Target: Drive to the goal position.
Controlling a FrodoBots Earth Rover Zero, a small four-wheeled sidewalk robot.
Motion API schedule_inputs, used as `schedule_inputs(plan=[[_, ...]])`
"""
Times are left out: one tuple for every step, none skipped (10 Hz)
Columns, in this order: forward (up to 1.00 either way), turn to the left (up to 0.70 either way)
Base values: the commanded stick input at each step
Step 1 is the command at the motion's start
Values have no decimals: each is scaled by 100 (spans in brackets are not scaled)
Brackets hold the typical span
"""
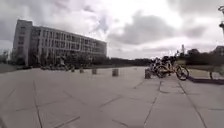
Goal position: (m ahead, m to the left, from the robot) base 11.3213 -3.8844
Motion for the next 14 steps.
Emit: schedule_inputs(plan=[[70,0],[70,-8],[70,-19],[70,-21],[70,-10],[70,-4],[70,-23],[70,-25],[70,-25],[70,-25],[70,-23],[70,0],[70,-7],[70,-21]])
